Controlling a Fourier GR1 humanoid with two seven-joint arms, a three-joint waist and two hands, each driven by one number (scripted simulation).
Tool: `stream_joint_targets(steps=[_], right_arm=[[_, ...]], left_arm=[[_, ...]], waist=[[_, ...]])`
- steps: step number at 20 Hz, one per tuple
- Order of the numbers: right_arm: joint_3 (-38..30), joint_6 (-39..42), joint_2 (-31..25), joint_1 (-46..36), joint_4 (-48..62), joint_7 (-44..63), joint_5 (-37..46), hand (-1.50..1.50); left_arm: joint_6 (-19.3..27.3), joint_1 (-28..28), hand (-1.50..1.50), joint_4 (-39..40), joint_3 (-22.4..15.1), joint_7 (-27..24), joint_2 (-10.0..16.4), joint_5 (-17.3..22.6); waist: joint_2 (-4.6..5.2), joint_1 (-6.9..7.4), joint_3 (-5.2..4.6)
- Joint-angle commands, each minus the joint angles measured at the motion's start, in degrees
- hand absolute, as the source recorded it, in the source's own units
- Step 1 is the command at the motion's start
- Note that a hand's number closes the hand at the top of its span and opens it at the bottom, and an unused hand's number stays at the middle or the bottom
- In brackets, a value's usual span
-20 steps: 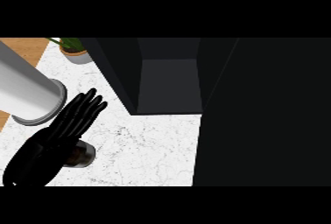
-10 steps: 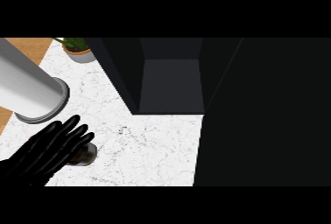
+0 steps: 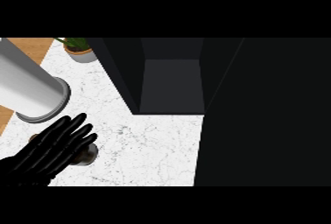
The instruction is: Pick up the wine, place it into the cabinet and close the cabinet
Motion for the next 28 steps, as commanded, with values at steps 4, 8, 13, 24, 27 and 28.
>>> stream_joint_targets(steps=[4, 8, 13, 24, 27, 28], right_arm=[[-0.4, -2.1, -1.0, 0.2, -9.8, 7.0, -0.8, -1.5], [1.8, -3.6, -1.4, 0.3, -14.9, 11.3, 0.1, -1.5], [4.5, -3.3, -0.8, 3.4, -10.8, 6.1, 2.0, -1.5], [2.7, -4.1, -3.3, 2.3, -13.0, 8.2, 0.8, -1.5], [2.7, -5.7, -3.4, 1.3, -14.9, 10.9, 0.9, -1.5], [0.7, -4.9, -3.7, 0.8, -13.3, 9.0, -0.5, -1.5]], left_arm=[[4.6, -0.1, -1.5, -13.2, 3.6, 5.7, 2.1, 5.4], [4.2, -0.4, -1.5, -11.3, 5.7, 4.4, 2.2, 5.0], [8.5, -2.2, -1.5, -14.3, 8.1, 7.1, 2.9, 5.7], [6.4, -5.0, -1.5, -9.1, 18.5, 8.1, 5.9, 10.9], [1.4, -3.1, -1.5, -6.1, 24.6, 7.9, 8.0, 14.2], [2.4, -3.8, -1.5, -6.1, 23.0, 8.1, 6.8, 13.0]], waist=[[-0.08, 0.35, -0.01], [-0.4, 0.28, -0.13], [-0.51, 0.0, 0.05], [-0.27, 0.1, -0.03], [-0.37, 0.71, -0.15], [-0.11, 0.28, -0.05]])
